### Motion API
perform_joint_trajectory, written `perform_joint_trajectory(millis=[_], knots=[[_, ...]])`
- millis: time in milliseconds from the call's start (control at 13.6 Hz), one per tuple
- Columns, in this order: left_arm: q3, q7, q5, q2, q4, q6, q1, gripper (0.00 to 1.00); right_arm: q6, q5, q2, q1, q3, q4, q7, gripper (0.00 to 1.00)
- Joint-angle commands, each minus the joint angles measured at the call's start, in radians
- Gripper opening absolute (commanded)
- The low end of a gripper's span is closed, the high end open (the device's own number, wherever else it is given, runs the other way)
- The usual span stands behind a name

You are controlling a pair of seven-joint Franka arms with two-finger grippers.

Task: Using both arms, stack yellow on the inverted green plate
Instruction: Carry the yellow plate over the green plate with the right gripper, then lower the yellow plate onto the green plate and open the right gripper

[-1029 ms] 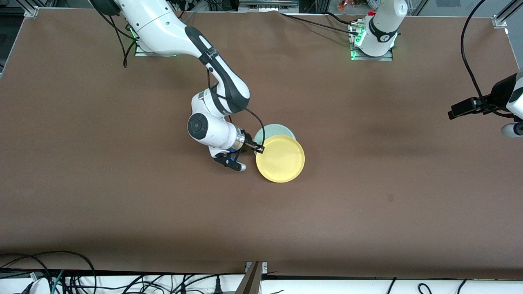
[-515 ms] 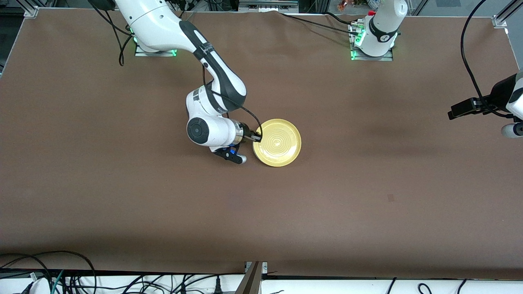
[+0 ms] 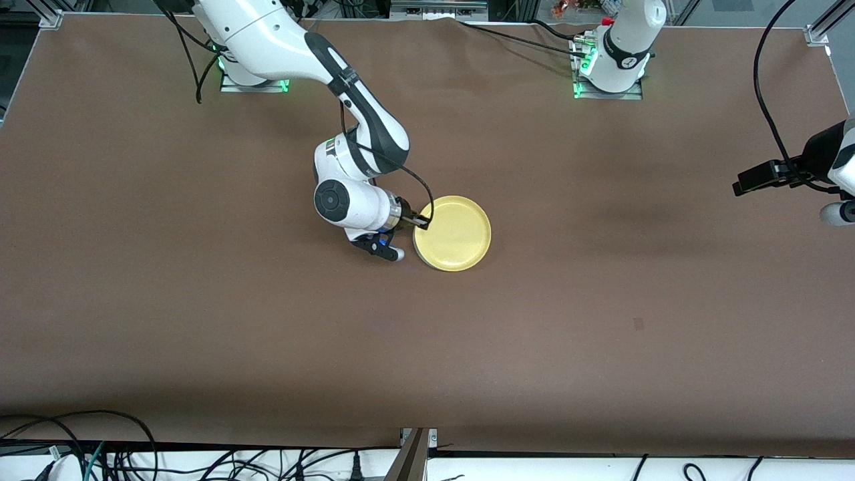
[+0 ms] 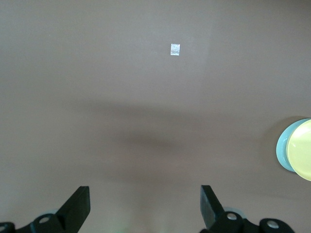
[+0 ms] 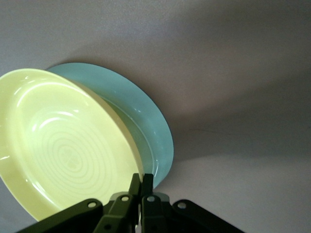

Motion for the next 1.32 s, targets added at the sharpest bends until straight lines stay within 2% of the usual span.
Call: perform_joint_trajectory(millis=[0, 368, 441, 515, 588, 662, 735, 956, 1176, 1250], knots=[[0.0, 0.024, 0.01, 0.008, 0.021, -0.003, 0.003, 1.0, 0.025, 0.001, -0.065, 0.007, 0.002, -0.085, 0.015, 0.0], [0.0, 0.024, 0.01, 0.007, 0.021, -0.003, 0.003, 1.0, 0.071, 0.003, -0.056, 0.024, 0.002, -0.098, 0.015, 0.0], [0.0, 0.023, 0.01, 0.008, 0.021, -0.003, 0.003, 1.0, 0.07, 0.003, -0.054, 0.023, 0.004, -0.098, 0.015, 0.07], [0.0, 0.023, 0.01, 0.008, 0.023, -0.003, 0.003, 1.0, 0.067, 0.003, -0.053, 0.023, 0.004, -0.096, 0.015, 0.52], [0.0, 0.023, 0.01, 0.008, 0.023, -0.003, 0.002, 1.0, 0.067, 0.003, -0.053, 0.023, 0.004, -0.096, 0.015, 0.62], [0.0, 0.023, 0.01, 0.008, 0.023, -0.003, 0.0, 1.0, 0.065, 0.003, -0.053, 0.021, 0.002, -0.096, 0.01, 0.65], [0.0, 0.023, 0.009, 0.008, 0.023, -0.003, 0.002, 1.0, 0.065, 0.003, -0.053, 0.016, 0.001, -0.092, 0.009, 0.82], [0.0, 0.023, 0.009, 0.008, 0.023, -0.003, 0.003, 1.0, 0.065, 0.006, -0.054, 0.012, -0.002, -0.082, 0.006, 0.86], [0.0, 0.023, 0.007, 0.008, 0.023, -0.003, 0.003, 1.0, 0.059, 0.007, -0.066, -0.013, -0.013, -0.067, 0.01, 0.99], [0.0, 0.023, 0.007, 0.01, 0.023, -0.003, 0.003, 1.0, 0.048, 0.006, -0.074, -0.016, -0.034, -0.06, 0.012, 0.99]])
